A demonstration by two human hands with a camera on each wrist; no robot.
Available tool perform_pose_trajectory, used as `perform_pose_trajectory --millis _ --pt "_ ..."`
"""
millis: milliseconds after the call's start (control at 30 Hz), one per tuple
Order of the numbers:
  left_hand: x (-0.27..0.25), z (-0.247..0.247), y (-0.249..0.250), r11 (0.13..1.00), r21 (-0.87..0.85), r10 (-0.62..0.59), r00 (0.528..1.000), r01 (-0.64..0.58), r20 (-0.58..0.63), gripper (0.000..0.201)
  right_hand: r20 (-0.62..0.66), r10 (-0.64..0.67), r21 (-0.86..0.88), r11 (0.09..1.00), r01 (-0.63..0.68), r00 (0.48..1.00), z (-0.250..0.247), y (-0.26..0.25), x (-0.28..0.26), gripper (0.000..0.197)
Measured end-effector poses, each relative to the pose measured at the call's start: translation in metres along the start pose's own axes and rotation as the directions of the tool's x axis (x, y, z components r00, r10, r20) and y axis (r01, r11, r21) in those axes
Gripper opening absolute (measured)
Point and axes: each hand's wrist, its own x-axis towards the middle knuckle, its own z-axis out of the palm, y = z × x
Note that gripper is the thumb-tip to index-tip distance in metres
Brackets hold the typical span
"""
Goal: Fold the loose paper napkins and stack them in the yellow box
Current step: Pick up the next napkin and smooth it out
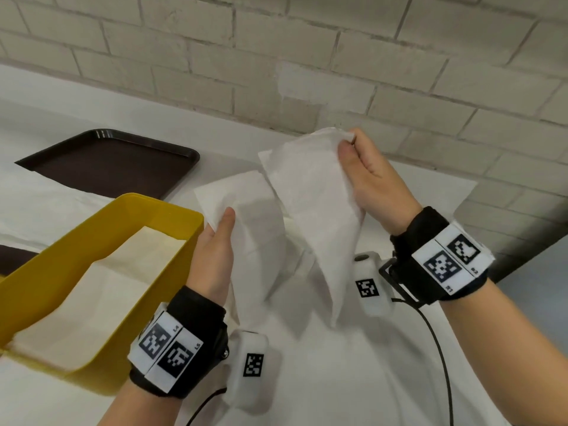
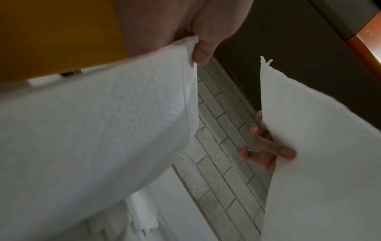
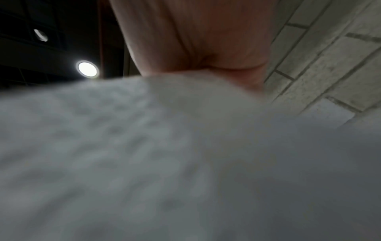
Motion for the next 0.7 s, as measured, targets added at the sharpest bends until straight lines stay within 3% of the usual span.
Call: perform_pose_trajectory --millis 100,300,533,700 --pt "-0.005 0.006 -0.002 0.999 -0.023 -0.027 0.996 0.029 0.082 0.038 0.026 0.059 -0.038 0.998 -0.058 0.998 0.013 0.009 -0.006 0.022" --pt "-0.010 0.014 -0.007 0.997 -0.045 -0.056 0.984 0.065 0.170 0.030 0.014 0.284 0.014 0.959 -0.284 0.959 0.044 0.037 -0.006 0.030" --pt "-0.011 0.011 -0.009 0.994 -0.013 -0.104 0.969 0.109 0.224 0.035 0.104 0.350 0.019 0.935 -0.354 0.931 0.058 0.036 -0.008 0.019" --pt "-0.011 0.011 -0.010 0.996 0.067 -0.067 0.963 0.051 0.260 0.051 0.174 0.375 0.025 0.923 -0.384 0.911 0.063 0.038 -0.008 0.018"
